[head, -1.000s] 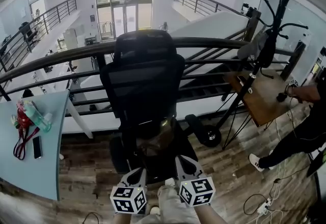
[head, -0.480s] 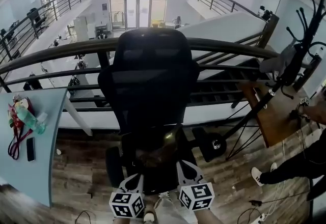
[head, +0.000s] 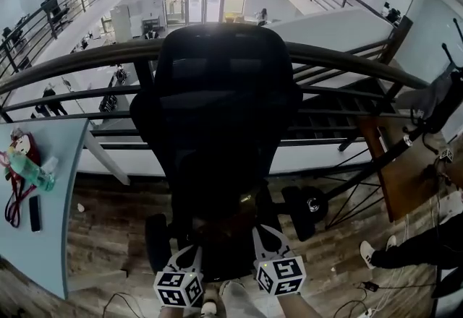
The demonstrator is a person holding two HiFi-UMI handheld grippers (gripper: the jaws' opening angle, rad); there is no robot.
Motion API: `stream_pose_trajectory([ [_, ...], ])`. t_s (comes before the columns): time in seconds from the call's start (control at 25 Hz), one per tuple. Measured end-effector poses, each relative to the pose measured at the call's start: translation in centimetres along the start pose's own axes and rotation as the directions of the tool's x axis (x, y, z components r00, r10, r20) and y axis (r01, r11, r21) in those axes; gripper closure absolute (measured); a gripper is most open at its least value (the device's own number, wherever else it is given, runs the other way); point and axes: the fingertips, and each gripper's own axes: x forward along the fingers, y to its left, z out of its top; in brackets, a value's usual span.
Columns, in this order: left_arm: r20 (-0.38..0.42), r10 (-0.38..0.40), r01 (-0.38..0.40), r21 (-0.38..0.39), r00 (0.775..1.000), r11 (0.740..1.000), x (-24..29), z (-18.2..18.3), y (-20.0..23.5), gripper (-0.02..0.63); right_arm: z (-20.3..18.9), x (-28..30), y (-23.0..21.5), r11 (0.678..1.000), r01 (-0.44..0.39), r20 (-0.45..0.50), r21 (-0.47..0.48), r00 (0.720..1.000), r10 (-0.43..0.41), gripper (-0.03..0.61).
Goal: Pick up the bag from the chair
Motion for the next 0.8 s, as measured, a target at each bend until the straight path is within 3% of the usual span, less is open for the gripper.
stream_pose_trajectory([
  [0.48, -0.042, 0.075, -0.077, -0.055, 0.996, 0.995, 6.5, -2.9, 4.7, 0.604, -4.6, 7.9, -3.5, 1.000, -0.028, -0.092, 0.013, 0.995, 0.030, 0.575],
  [0.56, -0.052, 0.072, -0.075, -0.060, 0.996, 0.995, 7.6, -3.7, 5.2, 0.550, -5.6, 9.0, -4.3, 0.999, -0.031, -0.108, 0.019, 0.994, 0.033, 0.563],
  [0.68, -0.069, 0.074, -0.078, -0.058, 0.995, 0.995, 9.2, -4.9, 6.1, 0.440, -6.8, 10.7, -5.5, 0.999, -0.033, -0.126, 0.039, 0.991, 0.038, 0.478],
  [0.8, -0.090, 0.079, -0.084, -0.051, 0.993, 0.995, 10.8, -6.0, 7.0, 0.377, -7.9, 12.3, -6.7, 0.997, -0.032, -0.139, 0.063, 0.989, 0.040, 0.428],
])
